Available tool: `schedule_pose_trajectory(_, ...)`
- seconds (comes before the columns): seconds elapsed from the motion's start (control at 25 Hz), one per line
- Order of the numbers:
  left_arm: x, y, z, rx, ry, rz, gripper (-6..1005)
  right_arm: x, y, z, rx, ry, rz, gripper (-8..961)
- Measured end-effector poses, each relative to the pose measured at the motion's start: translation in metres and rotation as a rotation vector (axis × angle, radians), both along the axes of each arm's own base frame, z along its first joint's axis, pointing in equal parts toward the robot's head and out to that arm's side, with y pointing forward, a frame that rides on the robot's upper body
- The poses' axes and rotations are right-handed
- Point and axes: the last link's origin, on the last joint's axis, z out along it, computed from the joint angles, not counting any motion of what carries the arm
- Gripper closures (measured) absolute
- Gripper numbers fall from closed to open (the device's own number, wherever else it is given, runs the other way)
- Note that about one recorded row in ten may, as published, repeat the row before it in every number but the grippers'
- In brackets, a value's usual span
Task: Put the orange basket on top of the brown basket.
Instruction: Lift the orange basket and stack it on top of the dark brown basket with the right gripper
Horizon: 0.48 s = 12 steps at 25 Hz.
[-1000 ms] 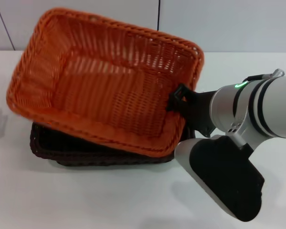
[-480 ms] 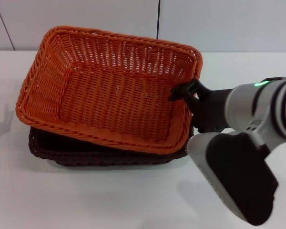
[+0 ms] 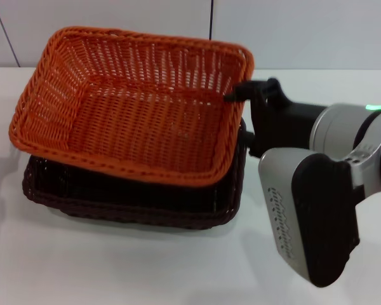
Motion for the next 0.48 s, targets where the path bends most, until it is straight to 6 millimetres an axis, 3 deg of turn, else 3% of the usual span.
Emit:
schedule_pose_trajectory(0.24,0.001,0.001,0.001,-0.001,0.004,-0.003,190,0.011,-0.024,-0.028,-0.115,-0.034,-0.055,344)
schedule_pose_trajectory(0.48,0.001,0.002,0.002,-0.002,0.011,-0.005,190,0.003,-0.051,-0.04,-0.216,-0.089,-0.032,344)
